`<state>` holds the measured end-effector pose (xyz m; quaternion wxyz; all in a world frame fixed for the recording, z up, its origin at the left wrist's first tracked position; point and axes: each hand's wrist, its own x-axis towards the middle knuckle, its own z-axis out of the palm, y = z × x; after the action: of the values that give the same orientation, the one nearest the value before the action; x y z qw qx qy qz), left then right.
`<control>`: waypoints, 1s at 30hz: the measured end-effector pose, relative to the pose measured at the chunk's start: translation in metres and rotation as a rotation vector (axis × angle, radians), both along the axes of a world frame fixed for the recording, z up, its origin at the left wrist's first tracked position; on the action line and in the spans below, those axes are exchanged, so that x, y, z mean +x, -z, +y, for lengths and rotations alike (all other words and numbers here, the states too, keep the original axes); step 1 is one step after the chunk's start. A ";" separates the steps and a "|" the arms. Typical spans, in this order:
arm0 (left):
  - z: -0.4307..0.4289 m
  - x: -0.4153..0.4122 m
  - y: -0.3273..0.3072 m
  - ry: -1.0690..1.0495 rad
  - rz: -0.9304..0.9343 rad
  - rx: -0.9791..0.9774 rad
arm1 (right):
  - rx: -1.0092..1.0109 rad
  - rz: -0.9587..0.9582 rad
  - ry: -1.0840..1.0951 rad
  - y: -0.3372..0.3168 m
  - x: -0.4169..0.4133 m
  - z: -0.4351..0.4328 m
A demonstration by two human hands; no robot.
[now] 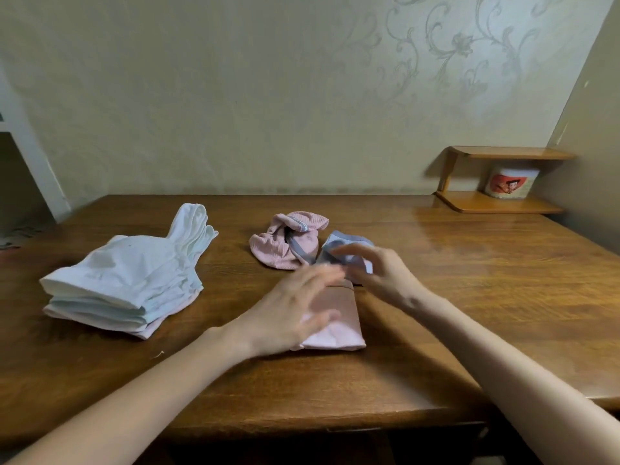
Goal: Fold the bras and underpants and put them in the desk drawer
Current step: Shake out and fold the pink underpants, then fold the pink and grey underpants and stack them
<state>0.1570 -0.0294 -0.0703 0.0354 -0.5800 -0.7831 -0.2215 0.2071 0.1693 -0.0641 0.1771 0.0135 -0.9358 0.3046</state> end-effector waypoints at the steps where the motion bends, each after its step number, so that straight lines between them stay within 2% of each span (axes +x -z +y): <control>1: 0.000 -0.001 0.003 0.060 -0.028 -0.160 | 0.126 -0.031 0.063 -0.004 -0.004 0.010; 2: 0.000 -0.001 0.007 0.097 -0.013 -0.300 | 0.238 -0.119 0.073 -0.004 -0.009 0.019; 4: -0.002 -0.001 0.015 0.127 0.057 -0.439 | 0.290 -0.278 0.044 0.005 -0.017 0.031; 5: -0.002 -0.001 0.017 0.128 0.064 -0.453 | 0.263 -0.277 0.040 0.011 -0.019 0.032; 8: -0.003 -0.002 0.022 0.140 0.073 -0.450 | 0.175 -0.086 0.088 0.026 -0.024 0.035; 10: -0.003 -0.001 0.022 0.152 0.082 -0.450 | 0.106 -0.080 0.139 0.027 -0.026 0.036; 11: -0.003 -0.002 0.022 0.153 0.084 -0.455 | -0.008 -0.126 0.124 0.026 -0.027 0.037; 12: -0.003 -0.002 0.022 0.151 0.089 -0.459 | -0.206 -0.161 0.077 0.023 -0.026 0.037; 14: -0.003 -0.002 0.023 0.140 0.087 -0.462 | -0.608 -0.133 -0.002 0.016 -0.023 0.039; 15: -0.003 -0.001 0.023 0.137 0.078 -0.463 | -0.695 -0.088 0.024 0.013 -0.022 0.040; 17: -0.003 -0.001 0.023 0.140 0.069 -0.452 | -0.624 0.018 0.244 0.008 -0.026 0.043; 19: -0.003 -0.001 0.022 0.139 0.047 -0.450 | -0.573 0.022 0.479 0.008 -0.036 0.048; 21: -0.003 0.000 0.020 0.131 -0.021 -0.438 | -0.731 -0.086 0.552 0.003 -0.045 0.048; 23: -0.001 0.000 0.019 0.128 -0.055 -0.418 | -0.953 -0.192 0.529 -0.004 -0.051 0.044; 24: 0.001 -0.001 0.021 0.129 -0.051 -0.401 | -0.991 -0.219 0.518 -0.007 -0.054 0.040; 28: 0.007 -0.006 0.023 0.132 0.003 -0.367 | -0.672 -0.255 0.433 -0.005 -0.065 0.027; 30: 0.012 -0.007 0.021 0.137 0.011 -0.353 | -0.752 -0.238 0.352 -0.015 -0.063 0.027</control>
<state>0.1500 -0.0172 -0.0914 -0.0779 -0.6303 -0.7683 -0.0793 0.1444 0.1960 -0.0488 0.1097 -0.2470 -0.7617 0.5889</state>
